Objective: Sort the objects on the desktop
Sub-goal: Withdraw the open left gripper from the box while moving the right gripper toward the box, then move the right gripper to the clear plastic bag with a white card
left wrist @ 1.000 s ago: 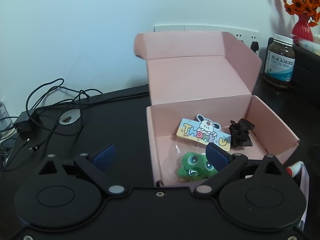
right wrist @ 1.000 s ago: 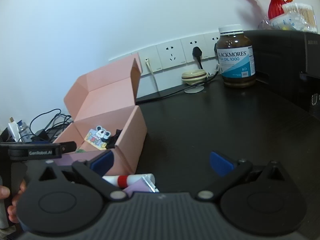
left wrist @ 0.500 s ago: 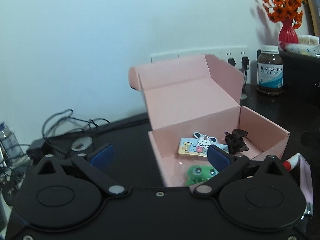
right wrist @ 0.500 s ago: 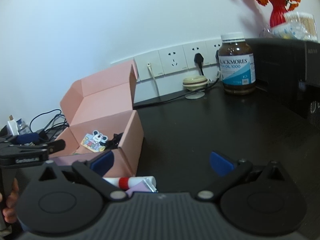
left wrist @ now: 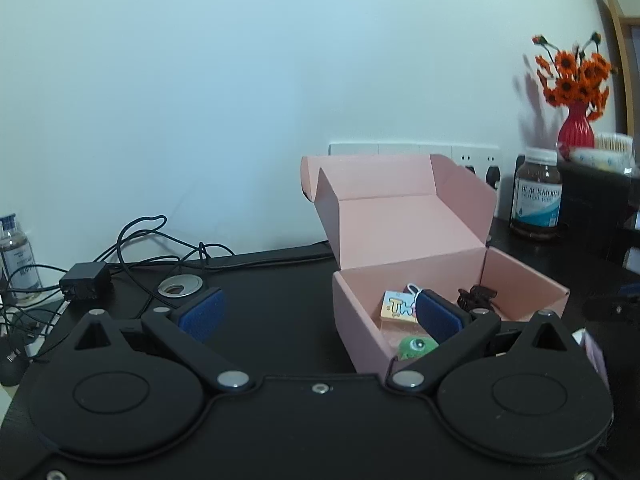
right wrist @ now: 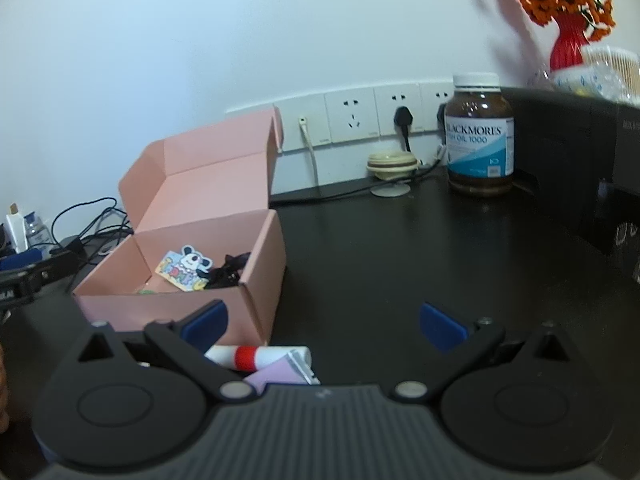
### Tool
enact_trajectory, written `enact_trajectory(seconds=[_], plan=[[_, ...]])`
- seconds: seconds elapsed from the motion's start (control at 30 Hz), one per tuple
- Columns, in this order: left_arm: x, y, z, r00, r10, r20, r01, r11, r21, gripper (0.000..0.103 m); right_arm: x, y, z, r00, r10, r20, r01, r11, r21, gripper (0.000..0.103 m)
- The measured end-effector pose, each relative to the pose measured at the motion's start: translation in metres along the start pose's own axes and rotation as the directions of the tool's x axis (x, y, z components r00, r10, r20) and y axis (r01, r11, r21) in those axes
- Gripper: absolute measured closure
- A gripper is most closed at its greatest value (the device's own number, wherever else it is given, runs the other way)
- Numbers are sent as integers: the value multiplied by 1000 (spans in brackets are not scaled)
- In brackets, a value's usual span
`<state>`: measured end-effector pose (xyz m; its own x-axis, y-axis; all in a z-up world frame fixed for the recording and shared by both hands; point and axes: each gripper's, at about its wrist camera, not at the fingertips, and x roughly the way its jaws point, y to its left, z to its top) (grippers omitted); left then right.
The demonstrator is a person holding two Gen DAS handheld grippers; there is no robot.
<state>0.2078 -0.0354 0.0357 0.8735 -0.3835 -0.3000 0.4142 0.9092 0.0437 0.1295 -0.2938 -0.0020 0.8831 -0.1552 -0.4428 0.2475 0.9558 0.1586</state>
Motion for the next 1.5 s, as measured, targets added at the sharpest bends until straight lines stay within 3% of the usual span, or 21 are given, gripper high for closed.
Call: enact_trajectory(seconds=[0.23,0.37,0.53,0.63,0.9,1.27,1.5], plan=[[2,-5,-4,1000,11,-22,-10,1000,17,0,-1,1,1,1000,-1,-12,1,1000,-18,1],[4,-2,-4,1000,25,-11,-26,1000,-11,0,5,7,10,999,-11,-40,10,999,-43,1],[11,3,-1,1000,13,-21,-14,998,-58,0,10,19,32,999,-46,-5,45,996,-81,1],[19,3,-2,997,9,-77,-14,998,-57,0,26,23,40,997,-70,-41,66,993,-96,1],[29,5,-3,991,11,-136,-19,998,-62,0,59,18,40,980,-129,-152,124,991,-45,1],[34,8,-5,985,23,-171,-35,997,-66,0,45,6,35,980,-132,-151,131,991,-20,1],[27,5,-4,990,34,-134,-41,998,-50,0,7,18,29,998,-49,-36,45,994,-101,1]])
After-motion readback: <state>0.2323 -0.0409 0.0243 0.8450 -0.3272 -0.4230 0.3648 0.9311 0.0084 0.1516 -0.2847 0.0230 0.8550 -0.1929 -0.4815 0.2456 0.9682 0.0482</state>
